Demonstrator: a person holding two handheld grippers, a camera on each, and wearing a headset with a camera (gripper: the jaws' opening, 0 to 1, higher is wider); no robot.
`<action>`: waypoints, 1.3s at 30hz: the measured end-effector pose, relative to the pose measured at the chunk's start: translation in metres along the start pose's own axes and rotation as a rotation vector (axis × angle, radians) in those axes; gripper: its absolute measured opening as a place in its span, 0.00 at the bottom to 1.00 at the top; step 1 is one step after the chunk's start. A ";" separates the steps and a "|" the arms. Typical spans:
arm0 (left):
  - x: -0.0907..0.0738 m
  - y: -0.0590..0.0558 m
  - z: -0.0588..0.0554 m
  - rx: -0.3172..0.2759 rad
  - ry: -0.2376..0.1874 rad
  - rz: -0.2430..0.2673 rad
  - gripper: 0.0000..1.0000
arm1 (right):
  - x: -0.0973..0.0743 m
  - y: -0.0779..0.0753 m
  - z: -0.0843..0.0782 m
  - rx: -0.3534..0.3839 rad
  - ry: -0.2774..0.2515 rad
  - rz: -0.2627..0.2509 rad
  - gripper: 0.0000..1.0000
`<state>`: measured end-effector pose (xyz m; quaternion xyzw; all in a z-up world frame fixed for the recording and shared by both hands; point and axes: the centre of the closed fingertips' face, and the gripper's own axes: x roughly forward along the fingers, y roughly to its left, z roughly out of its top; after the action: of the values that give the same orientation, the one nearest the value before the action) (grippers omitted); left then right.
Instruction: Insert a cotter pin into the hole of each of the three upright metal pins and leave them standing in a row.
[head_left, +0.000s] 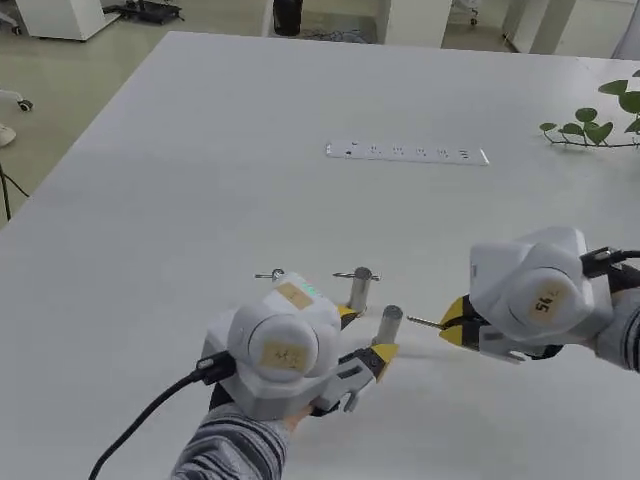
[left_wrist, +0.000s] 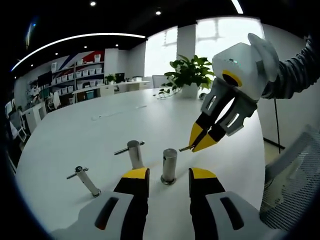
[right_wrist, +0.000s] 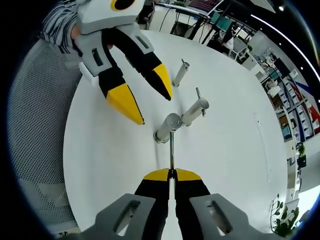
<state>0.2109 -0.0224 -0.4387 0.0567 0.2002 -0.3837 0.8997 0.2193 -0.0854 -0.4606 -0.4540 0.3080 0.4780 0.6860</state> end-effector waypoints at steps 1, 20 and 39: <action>0.002 0.000 -0.002 0.001 0.005 -0.001 0.29 | 0.000 0.000 0.000 -0.001 0.000 0.001 0.00; 0.034 0.001 -0.014 -0.027 0.039 -0.009 0.19 | 0.002 -0.001 -0.002 0.028 0.012 0.007 0.00; 0.039 0.000 -0.022 -0.015 0.068 -0.015 0.10 | 0.003 -0.002 0.005 0.019 0.021 0.000 0.00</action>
<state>0.2284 -0.0425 -0.4746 0.0613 0.2340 -0.3870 0.8898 0.2219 -0.0796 -0.4603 -0.4524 0.3198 0.4700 0.6871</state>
